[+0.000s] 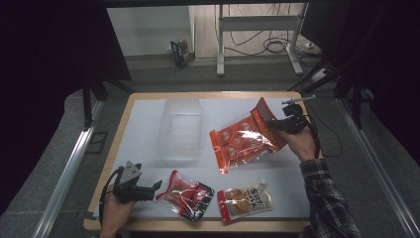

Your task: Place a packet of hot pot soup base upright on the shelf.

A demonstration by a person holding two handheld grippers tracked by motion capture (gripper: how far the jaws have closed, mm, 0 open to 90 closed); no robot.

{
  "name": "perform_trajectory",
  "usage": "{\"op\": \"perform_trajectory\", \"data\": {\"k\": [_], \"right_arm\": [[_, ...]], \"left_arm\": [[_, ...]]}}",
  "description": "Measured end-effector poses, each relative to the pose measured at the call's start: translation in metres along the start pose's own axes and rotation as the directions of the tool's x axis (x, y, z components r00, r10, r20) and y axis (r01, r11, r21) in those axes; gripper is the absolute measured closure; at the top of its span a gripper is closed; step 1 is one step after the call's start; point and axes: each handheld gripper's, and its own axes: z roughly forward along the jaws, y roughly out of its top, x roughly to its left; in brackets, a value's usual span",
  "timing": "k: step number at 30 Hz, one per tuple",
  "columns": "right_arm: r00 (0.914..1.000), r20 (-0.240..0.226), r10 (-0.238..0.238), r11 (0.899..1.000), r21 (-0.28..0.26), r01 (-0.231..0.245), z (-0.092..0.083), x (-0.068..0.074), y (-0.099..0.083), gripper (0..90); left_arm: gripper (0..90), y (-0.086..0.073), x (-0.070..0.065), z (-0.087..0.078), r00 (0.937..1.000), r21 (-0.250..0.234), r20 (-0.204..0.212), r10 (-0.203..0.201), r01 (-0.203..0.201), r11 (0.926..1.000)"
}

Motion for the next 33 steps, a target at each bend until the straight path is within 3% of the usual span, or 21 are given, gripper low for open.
{"op": "perform_trajectory", "data": {"k": [6,13,14,22,33], "right_arm": [[0.9991,-0.032,-0.027,0.999,-0.019,0.027,-0.010,0.017,0.014,88.5],[0.9963,-0.046,-0.072,0.997,-0.029,0.071,-0.019,0.038,0.031,88.6],[0.9947,-0.054,-0.087,0.996,-0.028,0.086,-0.021,0.047,0.038,88.6],[0.9863,-0.068,-0.151,0.988,-0.039,0.148,-0.029,0.073,0.061,88.7],[0.9736,-0.068,-0.218,0.976,-0.042,0.215,-0.039,0.097,0.084,88.8]], "left_arm": [[2.9,0.000,0.003,-0.001,0.9998,-0.011,-0.001,-0.022,0.022,0.9997],[2.8,0.000,0.002,-0.001,0.9999,-0.010,-0.004,-0.016,0.016,0.9998],[2.8,0.000,0.002,-0.002,0.9999,-0.011,-0.005,-0.017,0.017,0.9998],[2.5,0.000,0.003,-0.003,0.9996,-0.018,-0.011,-0.025,0.024,0.9995],[2.5,0.001,0.003,-0.003,0.9997,-0.019,-0.013,-0.022,0.022,0.9996]]}}
